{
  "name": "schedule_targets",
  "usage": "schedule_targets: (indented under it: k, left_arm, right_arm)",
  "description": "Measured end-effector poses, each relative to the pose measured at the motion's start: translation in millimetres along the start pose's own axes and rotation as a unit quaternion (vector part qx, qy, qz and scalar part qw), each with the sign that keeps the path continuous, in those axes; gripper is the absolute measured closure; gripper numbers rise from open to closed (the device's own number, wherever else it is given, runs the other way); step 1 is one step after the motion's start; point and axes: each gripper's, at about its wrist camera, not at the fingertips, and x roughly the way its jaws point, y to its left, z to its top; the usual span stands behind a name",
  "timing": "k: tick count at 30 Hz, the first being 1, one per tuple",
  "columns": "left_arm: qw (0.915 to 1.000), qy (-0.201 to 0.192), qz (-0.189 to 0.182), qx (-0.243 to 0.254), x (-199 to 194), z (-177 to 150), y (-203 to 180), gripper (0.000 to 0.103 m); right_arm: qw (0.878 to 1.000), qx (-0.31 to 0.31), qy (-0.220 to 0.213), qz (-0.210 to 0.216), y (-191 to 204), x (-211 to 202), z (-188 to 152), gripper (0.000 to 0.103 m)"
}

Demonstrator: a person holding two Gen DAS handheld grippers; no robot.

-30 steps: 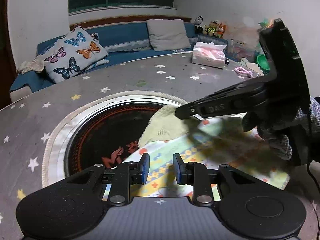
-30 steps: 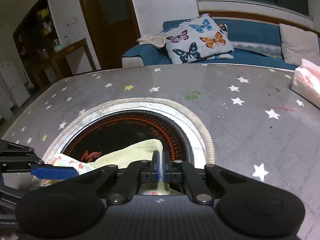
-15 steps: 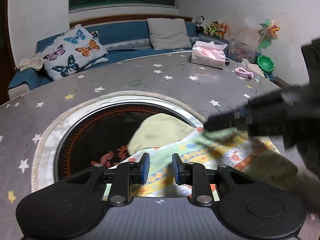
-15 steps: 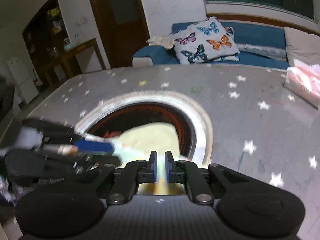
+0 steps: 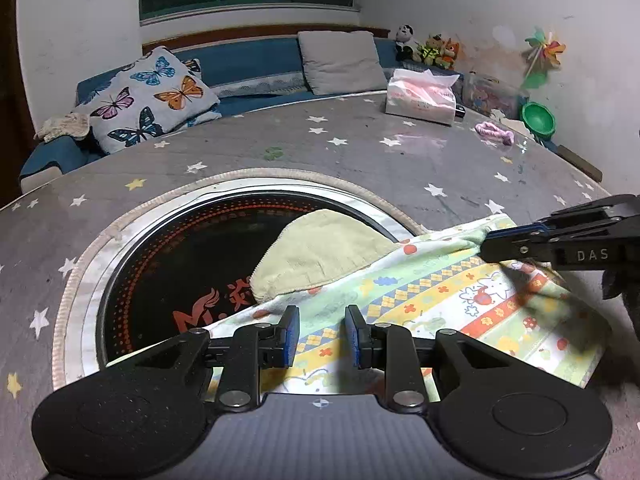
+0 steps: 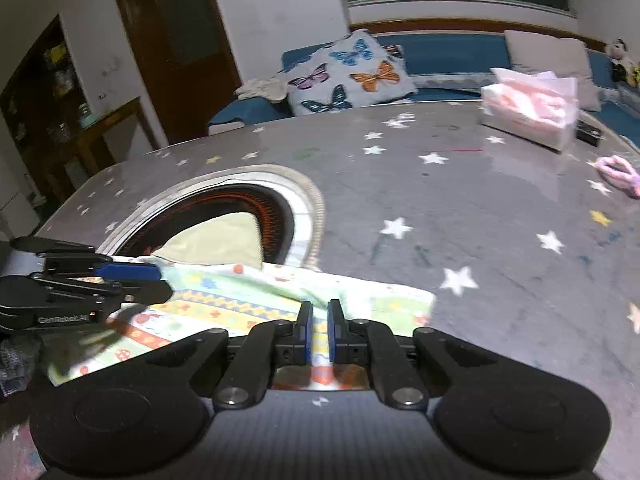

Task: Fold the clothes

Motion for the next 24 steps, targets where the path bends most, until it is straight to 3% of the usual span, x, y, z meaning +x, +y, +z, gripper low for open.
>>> schedule_targets:
  k: [7, 13, 17, 24]
  left_arm:
    - [0.9996, -0.018, 0.021, 0.001, -30.6, -17.0, 0.1, 0.075]
    - [0.9979, -0.015, 0.062, -0.004, -44.5, -39.1, 6.9, 0.075]
    - [0.9972, -0.026, 0.070, -0.010, -60.9, -50.9, 6.2, 0.075]
    - [0.9971, -0.058, 0.042, 0.024, -77.5, -53.5, -24.9, 0.075]
  right_arm:
    - [1.000, -0.016, -0.008, -0.014, 7.1, -8.6, -7.9, 0.089]
    - [1.000, -0.023, -0.015, -0.015, 17.7, -19.0, -10.9, 0.087]
    - [0.998, -0.059, -0.015, 0.020, 43.5, -30.4, -14.8, 0.068]
    - [0.989, -0.128, -0.013, 0.074, 98.8, -29.7, -23.5, 0.068]
